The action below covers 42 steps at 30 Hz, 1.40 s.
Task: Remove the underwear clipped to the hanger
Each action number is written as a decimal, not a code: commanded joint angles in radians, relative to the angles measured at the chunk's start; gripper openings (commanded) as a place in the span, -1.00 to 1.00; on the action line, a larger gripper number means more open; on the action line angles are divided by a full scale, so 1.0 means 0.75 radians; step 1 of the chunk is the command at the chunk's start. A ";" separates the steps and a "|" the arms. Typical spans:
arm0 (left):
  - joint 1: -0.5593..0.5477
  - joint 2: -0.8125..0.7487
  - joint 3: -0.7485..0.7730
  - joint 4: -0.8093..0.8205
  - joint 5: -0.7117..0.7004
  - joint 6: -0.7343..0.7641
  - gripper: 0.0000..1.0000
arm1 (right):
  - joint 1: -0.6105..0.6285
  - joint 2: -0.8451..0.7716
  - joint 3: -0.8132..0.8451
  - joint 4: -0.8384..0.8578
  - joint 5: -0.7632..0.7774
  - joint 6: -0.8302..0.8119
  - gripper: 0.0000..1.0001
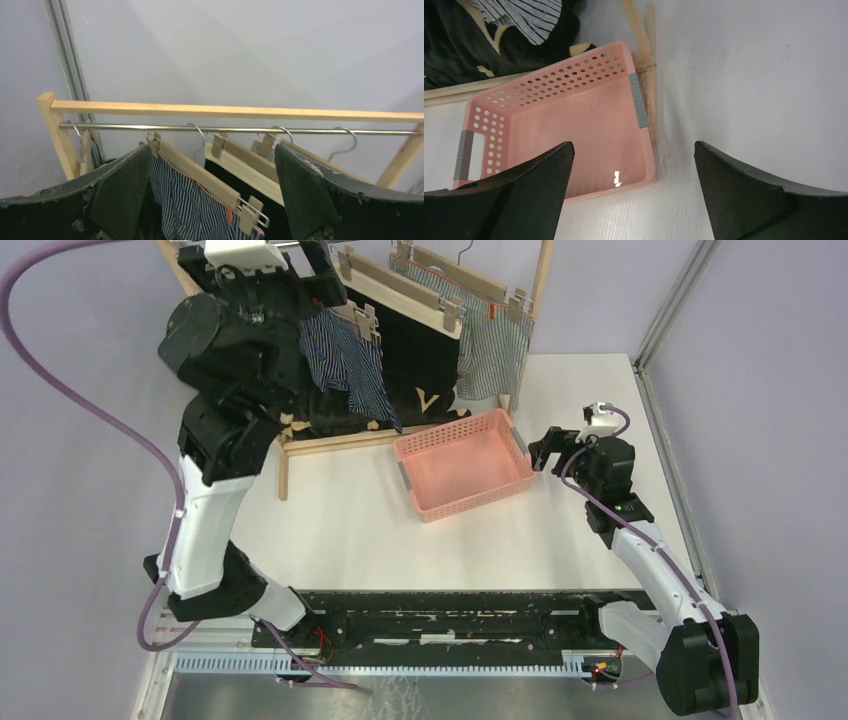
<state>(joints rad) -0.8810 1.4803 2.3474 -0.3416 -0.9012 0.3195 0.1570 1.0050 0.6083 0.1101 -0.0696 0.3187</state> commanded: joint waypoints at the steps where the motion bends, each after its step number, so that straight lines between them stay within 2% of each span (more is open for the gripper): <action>1: 0.261 0.127 0.118 -0.418 0.445 -0.341 0.98 | 0.011 -0.054 0.078 0.017 -0.046 0.024 0.99; 3: 0.348 0.159 0.113 -0.405 0.554 -0.377 0.98 | 0.012 -0.061 0.084 0.004 -0.046 0.023 0.99; 8: 0.622 0.244 0.145 -0.417 0.982 -0.533 0.94 | 0.012 -0.065 0.090 0.000 -0.062 0.033 1.00; 11: 0.687 0.264 0.148 -0.422 1.076 -0.585 0.91 | 0.013 -0.057 0.088 0.006 -0.055 0.028 1.00; 15: 0.705 0.232 0.067 -0.381 1.069 -0.604 0.83 | 0.014 -0.030 0.081 0.021 -0.061 0.032 1.00; 28: 0.725 0.170 -0.105 -0.364 1.019 -0.751 0.82 | 0.016 -0.034 0.058 0.041 -0.061 0.047 1.00; 33: 0.725 0.164 -0.091 -0.458 0.937 -0.793 0.74 | 0.018 -0.044 0.061 0.042 -0.088 0.065 1.00; 37: 0.727 0.181 -0.073 -0.558 0.949 -0.797 0.74 | 0.020 -0.082 0.044 0.049 -0.088 0.076 1.00; 42: 0.727 0.162 -0.143 -0.581 0.916 -0.796 0.75 | 0.019 -0.118 0.033 0.041 -0.083 0.077 1.00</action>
<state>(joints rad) -0.3416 1.6470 2.2566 -0.7593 -0.1844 -0.2455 0.1680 0.9512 0.6262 0.0967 -0.1276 0.3634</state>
